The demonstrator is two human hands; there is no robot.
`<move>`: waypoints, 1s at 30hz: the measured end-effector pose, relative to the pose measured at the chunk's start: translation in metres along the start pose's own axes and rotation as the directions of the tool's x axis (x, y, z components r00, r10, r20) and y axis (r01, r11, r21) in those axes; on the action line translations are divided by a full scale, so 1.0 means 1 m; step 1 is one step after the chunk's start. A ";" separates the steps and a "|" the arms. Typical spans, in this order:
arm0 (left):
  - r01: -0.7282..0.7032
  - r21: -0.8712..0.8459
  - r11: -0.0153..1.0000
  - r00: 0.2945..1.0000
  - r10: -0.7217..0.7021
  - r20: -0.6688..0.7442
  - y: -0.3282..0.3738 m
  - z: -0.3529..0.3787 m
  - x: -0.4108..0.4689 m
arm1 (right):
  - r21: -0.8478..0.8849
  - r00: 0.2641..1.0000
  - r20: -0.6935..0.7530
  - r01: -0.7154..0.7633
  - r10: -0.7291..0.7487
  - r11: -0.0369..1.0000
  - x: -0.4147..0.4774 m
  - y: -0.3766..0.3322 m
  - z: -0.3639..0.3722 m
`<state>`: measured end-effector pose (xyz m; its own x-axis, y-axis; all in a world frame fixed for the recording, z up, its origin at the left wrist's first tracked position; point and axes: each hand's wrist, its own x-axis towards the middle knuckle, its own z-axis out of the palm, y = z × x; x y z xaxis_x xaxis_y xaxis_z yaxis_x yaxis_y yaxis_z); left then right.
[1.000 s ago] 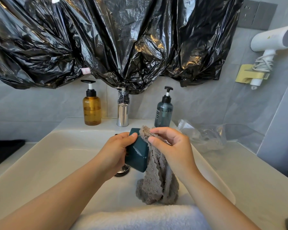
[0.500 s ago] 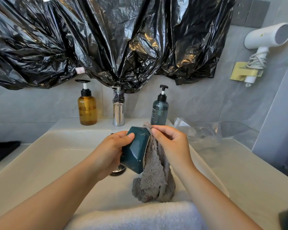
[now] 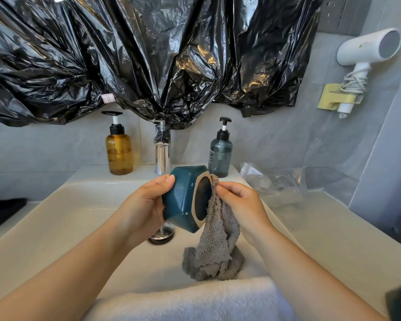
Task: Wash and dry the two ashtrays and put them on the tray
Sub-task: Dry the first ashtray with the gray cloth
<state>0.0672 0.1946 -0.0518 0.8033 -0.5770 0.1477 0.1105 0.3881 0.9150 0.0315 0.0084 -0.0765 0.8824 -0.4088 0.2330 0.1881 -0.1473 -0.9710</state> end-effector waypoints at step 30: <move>0.009 0.208 0.978 0.975 0.038 -0.219 -0.013 -0.002 0.011 | -0.008 0.952 0.001 0.307 -0.307 0.952 -0.018 -0.020 0.036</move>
<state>0.0752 0.1846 -0.0626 0.9156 -0.3905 0.0965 -0.0066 0.2252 0.9743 0.0278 0.0514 -0.0631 0.7823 -0.3428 0.5200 0.4467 -0.2730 -0.8520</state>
